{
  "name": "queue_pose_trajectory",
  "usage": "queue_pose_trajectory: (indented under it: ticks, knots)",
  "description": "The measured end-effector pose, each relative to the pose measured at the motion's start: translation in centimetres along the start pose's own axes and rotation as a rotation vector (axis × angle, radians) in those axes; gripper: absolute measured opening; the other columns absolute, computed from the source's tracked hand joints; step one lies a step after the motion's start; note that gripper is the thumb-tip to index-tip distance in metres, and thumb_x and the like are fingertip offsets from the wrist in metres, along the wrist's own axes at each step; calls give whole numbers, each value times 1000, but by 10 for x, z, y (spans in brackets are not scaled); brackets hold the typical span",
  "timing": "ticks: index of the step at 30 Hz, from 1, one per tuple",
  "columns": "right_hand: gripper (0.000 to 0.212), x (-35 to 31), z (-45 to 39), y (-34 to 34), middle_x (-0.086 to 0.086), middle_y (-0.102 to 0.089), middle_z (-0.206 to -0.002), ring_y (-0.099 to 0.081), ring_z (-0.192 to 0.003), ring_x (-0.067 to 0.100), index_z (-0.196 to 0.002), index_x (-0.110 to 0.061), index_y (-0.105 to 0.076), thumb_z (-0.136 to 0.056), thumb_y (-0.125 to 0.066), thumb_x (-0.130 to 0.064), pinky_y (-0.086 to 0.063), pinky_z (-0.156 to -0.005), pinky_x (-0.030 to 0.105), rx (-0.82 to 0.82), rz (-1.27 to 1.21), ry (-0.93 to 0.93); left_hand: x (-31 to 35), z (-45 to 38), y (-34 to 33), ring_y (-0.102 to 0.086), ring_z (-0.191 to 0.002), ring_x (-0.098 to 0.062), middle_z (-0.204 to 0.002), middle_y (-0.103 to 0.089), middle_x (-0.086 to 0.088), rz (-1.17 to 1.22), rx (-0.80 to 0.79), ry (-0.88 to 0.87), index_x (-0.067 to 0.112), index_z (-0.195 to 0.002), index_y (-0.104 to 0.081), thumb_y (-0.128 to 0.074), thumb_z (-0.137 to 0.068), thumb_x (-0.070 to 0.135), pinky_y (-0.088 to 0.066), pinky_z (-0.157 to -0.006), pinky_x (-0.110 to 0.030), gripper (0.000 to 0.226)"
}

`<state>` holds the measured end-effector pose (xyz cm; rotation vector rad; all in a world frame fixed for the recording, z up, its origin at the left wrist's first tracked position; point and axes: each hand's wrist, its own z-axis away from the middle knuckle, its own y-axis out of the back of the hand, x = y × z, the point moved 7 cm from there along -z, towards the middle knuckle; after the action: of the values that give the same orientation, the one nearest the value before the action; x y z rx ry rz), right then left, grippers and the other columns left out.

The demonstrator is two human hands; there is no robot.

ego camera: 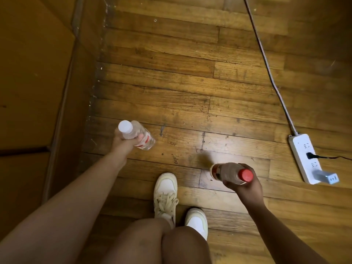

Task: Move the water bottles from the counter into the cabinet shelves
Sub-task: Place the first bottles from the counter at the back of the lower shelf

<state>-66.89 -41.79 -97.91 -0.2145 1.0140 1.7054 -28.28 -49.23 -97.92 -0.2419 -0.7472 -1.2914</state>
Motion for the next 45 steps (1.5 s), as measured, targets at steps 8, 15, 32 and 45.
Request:
queue_pose_trajectory:
  ticks: [8, 15, 32, 45]
  knots:
    - [58, -112, 84, 60, 7, -66, -104, -61, -97, 23, -110, -14, -59, -58, -82, 1, -51, -81, 35, -101, -162, 62, 69, 121, 4, -50, -121, -24, -132, -52, -6, 129, -60, 67, 14, -134, -42, -69, -80, 8, -45, -93, -36, 61]
    - [47, -221, 157, 122, 7, -66, -95, -62, -90, 22, -95, -23, -58, -56, -77, -5, -49, -78, 35, -171, -280, 184, 139, 234, 27, -53, -115, -21, -127, -56, -5, 313, -24, 77, 15, -129, -46, -67, -82, 10, -46, -85, -35, 52]
    - [61, -378, 370, 143, 12, -67, -110, -63, -102, 28, -107, -13, -62, -50, -77, -27, -51, -84, 37, -686, -258, 379, 187, 499, 206, -55, -115, -18, -116, -61, 4, 652, 306, -273, 21, -126, -49, -68, -78, 5, -46, -94, -34, 54]
    - [31, -447, 609, -17, 1, -73, -89, -69, -83, 17, -92, -23, -71, -62, -72, -17, -54, -66, 23, -1309, 58, 685, 68, 692, 406, -65, -83, 5, -88, -68, 25, 784, 887, -435, 32, -97, -59, -70, -52, 49, -48, -56, -7, 49]
